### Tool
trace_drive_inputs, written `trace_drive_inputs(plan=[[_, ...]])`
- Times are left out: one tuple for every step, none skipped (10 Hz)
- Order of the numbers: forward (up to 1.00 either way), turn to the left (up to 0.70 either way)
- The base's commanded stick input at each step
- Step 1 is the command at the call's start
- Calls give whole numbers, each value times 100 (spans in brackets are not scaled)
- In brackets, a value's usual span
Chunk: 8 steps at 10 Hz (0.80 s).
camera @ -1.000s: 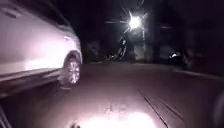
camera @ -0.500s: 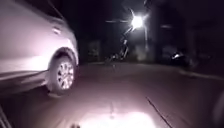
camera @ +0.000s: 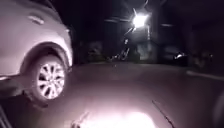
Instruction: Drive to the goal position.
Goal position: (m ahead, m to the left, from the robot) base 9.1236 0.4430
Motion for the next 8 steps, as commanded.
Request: trace_drive_inputs(plan=[[100,0],[100,0],[100,0],[100,0],[100,0],[100,0],[100,0],[100,0]])
